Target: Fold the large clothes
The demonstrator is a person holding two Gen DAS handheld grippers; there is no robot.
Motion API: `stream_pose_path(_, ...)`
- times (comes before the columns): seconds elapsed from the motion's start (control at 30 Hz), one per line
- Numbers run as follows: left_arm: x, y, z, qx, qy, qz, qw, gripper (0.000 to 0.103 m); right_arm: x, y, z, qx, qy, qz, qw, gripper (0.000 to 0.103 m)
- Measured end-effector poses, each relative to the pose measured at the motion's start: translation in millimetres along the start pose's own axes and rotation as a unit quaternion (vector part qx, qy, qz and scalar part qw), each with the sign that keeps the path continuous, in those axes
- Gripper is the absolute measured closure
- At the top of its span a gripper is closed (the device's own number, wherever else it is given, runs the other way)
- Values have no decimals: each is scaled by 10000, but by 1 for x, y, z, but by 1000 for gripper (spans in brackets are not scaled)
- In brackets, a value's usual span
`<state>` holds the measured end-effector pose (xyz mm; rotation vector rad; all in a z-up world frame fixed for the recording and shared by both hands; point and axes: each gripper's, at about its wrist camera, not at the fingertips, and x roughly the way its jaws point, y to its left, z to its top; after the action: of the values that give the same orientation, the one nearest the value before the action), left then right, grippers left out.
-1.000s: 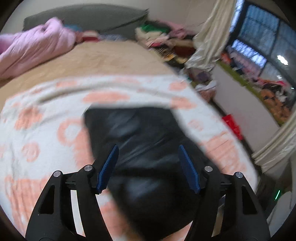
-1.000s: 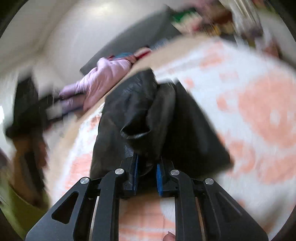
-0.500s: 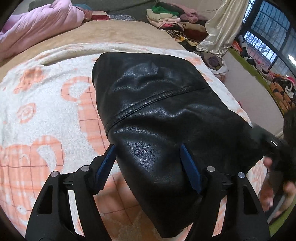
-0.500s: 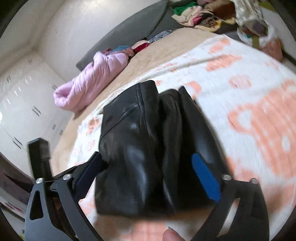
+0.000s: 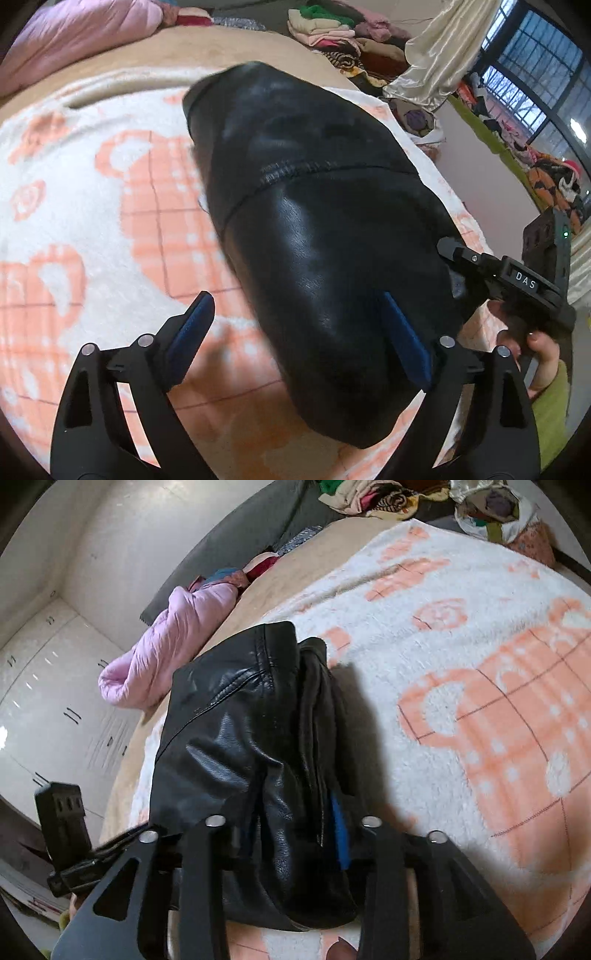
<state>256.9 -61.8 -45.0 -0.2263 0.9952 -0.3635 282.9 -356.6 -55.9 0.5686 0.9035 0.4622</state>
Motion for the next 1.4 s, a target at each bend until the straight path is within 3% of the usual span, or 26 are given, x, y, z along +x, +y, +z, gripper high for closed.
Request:
stream_pose_path(0.1, 1, -4, 1, 23, -7, 24, 10000, 20, -1, -4, -3, 218, 61, 2, 9997, 33)
stream_pose_path(0.2, 0, -5, 0, 51, 0, 36, 10000, 20, -11, -12, -9, 475, 150, -64, 9987, 20)
stream_pose_path(0.3, 1, -9, 2, 114, -9, 69, 9999, 20, -16, -17, -15, 548, 267, 52, 9981, 20)
stream_pose_path(0.37, 1, -10, 2, 144, 15, 69, 9999, 20, -14, -22, -21, 702, 365, 189, 9967, 41)
stream_pose_path(0.4, 1, -10, 2, 162, 29, 78, 9998, 19, -9, -26, -27, 935, 421, 375, 9940, 45)
stream_pose_path(0.5, 1, -12, 3, 282, 27, 177, 9994, 19, -12, -17, -40, 944, 185, 215, 9951, 51)
stream_pose_path(0.67, -1, -7, 3, 387, 4, 402, 9984, 16, -11, 9, -67, 830, 175, 204, 9962, 51)
stream_pose_path(0.7, -1, -5, 2, 366, 22, 374, 9986, 15, -13, 14, -68, 708, 100, 85, 9974, 46)
stream_pose_path(0.8, -2, -1, 1, 302, 2, 328, 9990, 15, -18, 14, -56, 709, 122, -251, 9971, 13)
stream_pose_path(0.9, -6, 1, 0, 360, -39, 361, 9987, 15, -40, 12, -44, 1027, -299, 136, 9942, 11)
stream_pose_path(1.0, -6, 1, 0, 372, -23, 360, 9987, 14, -53, 24, -22, 655, -649, -123, 9957, 10)
stream_pose_path(1.1, -7, -2, 0, 418, -46, 422, 9982, 14, -37, 37, 4, 154, -487, -430, 9978, 10)
stream_pose_path(1.37, -10, -9, -3, 596, -100, 628, 9962, 14, 32, 45, 53, -182, -28, -853, 9962, 15)
stream_pose_path(1.4, -10, -10, -4, 644, -102, 664, 9957, 14, 40, 42, 55, -225, 92, -810, 9964, 31)
